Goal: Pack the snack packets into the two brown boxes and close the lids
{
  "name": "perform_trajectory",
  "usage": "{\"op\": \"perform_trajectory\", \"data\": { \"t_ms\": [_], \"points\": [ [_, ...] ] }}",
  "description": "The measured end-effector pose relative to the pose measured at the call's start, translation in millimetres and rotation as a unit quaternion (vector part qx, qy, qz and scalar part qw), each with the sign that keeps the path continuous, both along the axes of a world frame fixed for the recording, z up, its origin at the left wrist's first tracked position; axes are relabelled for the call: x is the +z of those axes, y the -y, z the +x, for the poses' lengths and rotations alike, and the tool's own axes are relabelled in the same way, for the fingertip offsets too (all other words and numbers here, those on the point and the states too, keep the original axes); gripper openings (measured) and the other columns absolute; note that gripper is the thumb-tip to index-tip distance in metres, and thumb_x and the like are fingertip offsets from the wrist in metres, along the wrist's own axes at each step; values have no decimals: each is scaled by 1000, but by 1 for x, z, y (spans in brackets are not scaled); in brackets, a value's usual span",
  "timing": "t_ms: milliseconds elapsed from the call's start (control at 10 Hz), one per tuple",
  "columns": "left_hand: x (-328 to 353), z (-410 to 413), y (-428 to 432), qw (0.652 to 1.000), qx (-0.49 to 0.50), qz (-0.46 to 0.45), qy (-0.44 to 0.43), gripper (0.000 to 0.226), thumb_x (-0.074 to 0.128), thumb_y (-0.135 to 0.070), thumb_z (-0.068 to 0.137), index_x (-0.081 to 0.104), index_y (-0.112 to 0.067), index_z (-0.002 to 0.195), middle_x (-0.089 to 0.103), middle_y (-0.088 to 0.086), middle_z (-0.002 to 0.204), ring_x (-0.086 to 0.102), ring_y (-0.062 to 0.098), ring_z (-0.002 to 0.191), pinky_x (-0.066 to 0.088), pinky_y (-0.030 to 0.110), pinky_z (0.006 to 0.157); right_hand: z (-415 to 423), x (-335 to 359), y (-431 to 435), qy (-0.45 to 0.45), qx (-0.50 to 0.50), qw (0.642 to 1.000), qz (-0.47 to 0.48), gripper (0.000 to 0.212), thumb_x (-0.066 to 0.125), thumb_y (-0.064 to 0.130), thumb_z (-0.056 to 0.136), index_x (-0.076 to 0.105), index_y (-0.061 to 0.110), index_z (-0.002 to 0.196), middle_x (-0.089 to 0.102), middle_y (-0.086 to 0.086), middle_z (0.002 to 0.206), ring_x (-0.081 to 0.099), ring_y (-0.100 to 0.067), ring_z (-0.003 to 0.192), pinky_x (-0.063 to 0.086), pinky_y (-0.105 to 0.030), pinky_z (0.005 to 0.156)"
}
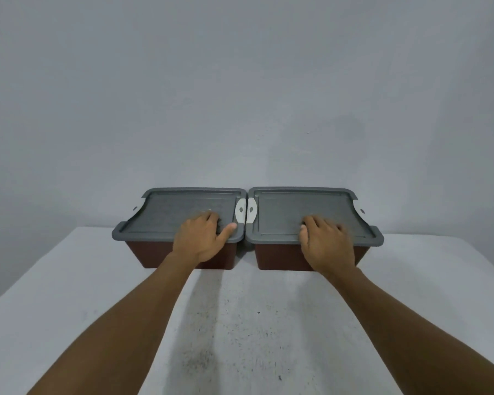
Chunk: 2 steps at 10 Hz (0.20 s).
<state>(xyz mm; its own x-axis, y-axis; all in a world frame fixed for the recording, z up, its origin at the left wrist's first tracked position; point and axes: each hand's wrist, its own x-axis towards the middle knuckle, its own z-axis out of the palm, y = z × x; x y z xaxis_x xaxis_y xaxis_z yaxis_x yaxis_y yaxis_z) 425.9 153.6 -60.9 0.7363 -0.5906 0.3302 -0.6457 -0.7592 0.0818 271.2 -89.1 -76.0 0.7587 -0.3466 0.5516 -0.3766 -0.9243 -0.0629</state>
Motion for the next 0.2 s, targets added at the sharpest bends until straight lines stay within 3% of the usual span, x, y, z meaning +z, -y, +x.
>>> {"op": "perform_trajectory", "data": {
  "t_ms": [100,200],
  "points": [
    [15,-12,-14,997,-68,23,-27,57,25,-55,99,51,-13,128,55,9,132,51,24,119,38,41,104,-6,-1,-30,-31,-24,998,49,52,15,47,98,55,19,117,60,-4,122,55,-23,114,36,-45,102],
    [-6,-42,-38,993,-116,-10,-10,54,27,-41,103,33,-13,148,31,8,156,26,22,145,12,39,120,-25,-19,-67,-20,31,997,61,56,26,51,98,43,19,141,38,-6,152,28,-25,144,13,-49,119]
  ]
}}
